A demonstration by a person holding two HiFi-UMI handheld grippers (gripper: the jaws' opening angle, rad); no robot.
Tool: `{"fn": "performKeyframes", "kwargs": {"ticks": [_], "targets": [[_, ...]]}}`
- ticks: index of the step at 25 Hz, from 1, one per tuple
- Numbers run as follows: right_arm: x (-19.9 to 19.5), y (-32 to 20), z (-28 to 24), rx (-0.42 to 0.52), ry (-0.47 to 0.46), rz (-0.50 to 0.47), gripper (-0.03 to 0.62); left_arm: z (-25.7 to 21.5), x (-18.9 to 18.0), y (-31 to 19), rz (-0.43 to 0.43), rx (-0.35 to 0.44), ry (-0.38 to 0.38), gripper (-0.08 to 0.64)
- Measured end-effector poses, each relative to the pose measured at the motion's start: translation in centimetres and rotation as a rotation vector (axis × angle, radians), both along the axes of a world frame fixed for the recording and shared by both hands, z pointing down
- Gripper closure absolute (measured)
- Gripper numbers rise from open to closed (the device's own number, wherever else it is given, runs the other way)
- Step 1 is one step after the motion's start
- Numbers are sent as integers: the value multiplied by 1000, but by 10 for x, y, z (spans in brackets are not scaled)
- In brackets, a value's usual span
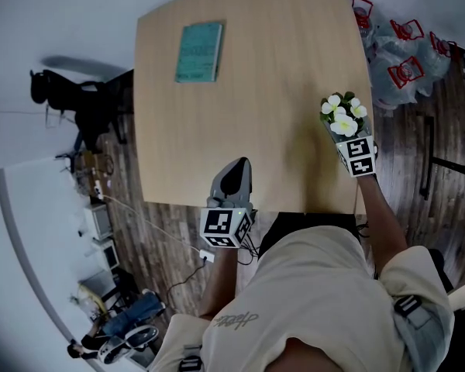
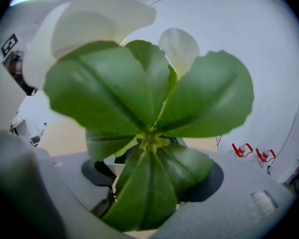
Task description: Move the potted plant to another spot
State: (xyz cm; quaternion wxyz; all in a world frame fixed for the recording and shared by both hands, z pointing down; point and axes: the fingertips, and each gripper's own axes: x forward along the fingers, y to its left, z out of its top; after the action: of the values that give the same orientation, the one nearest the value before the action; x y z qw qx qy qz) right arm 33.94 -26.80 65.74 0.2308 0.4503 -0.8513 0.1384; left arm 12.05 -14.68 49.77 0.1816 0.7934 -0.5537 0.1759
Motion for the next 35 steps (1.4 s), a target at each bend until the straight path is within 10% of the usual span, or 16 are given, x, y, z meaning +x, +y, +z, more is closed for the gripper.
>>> {"fn": "performKeyframes", "kwargs": {"ticks": [20,35], "targets": [[50,77,-63,103,8,108,253,-13,8,36,87,93,22,541],[-5,157,-107,173,92,105,253,-5,-76,84,53,133,54,541]]}}
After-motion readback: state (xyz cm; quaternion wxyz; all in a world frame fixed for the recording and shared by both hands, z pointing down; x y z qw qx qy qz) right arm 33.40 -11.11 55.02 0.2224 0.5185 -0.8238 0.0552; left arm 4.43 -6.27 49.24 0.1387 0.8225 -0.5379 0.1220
